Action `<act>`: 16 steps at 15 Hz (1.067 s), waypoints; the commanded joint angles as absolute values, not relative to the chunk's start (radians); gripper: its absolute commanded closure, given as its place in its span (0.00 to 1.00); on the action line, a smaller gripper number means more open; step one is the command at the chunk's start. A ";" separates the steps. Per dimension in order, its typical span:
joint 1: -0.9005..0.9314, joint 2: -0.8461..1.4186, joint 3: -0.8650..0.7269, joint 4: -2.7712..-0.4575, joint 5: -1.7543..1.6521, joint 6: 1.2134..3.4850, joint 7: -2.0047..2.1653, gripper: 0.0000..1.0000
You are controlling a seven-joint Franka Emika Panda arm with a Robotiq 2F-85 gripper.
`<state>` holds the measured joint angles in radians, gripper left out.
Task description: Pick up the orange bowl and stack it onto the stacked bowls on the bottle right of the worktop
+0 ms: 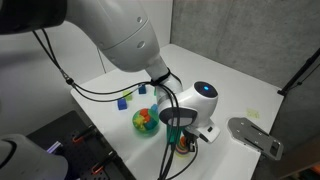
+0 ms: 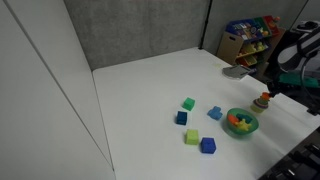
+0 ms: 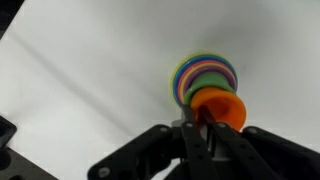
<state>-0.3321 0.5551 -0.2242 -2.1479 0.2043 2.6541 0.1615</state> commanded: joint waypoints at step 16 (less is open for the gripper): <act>-0.343 0.539 -0.210 -2.179 0.218 2.671 0.121 0.96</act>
<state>-0.3413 0.5522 -0.2150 -2.1704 0.2114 2.6554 0.1469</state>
